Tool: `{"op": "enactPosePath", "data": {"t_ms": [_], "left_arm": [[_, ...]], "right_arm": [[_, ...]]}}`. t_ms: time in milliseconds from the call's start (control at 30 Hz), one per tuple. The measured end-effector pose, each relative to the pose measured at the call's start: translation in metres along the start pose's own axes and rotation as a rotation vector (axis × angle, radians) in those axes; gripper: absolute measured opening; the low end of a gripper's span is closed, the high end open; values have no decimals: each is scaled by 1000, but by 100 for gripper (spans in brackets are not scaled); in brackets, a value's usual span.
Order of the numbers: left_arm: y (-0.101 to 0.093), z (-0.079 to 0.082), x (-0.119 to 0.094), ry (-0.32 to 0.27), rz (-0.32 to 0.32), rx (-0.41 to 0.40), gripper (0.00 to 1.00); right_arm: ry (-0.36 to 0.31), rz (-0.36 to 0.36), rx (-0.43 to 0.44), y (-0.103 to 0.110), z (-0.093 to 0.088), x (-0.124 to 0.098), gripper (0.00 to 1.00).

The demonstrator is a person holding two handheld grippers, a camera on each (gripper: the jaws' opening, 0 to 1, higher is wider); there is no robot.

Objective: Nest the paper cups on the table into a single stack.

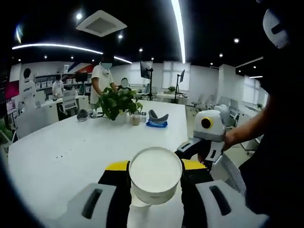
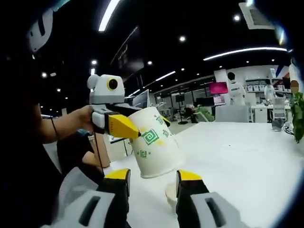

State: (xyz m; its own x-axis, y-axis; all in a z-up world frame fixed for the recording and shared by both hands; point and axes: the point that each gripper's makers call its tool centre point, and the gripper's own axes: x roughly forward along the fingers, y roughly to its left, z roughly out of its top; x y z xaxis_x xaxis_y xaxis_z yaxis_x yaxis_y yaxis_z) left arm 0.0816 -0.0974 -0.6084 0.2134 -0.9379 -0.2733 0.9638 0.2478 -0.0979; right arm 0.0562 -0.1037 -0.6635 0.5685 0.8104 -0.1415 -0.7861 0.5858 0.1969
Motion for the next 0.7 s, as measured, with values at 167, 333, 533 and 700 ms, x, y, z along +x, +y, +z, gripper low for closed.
{"op": "enactPosePath", "data": {"t_ms": [167,333,533,700], "left_arm": [[-3,-4,-2,-10,-28,3,39],[-4,-16,-6,35,-42,36,39],[-7,-31,-10,83,-62,26,38],[-5,-40,-14,100,-59,11,38]], "right_arm": [[-6,11,21,1,0,-3,35],[-39,26,62,1,6,-7,32],[-46,63,81,8,7,-6,21],[-63,99,115,13,12,-6,18]]}}
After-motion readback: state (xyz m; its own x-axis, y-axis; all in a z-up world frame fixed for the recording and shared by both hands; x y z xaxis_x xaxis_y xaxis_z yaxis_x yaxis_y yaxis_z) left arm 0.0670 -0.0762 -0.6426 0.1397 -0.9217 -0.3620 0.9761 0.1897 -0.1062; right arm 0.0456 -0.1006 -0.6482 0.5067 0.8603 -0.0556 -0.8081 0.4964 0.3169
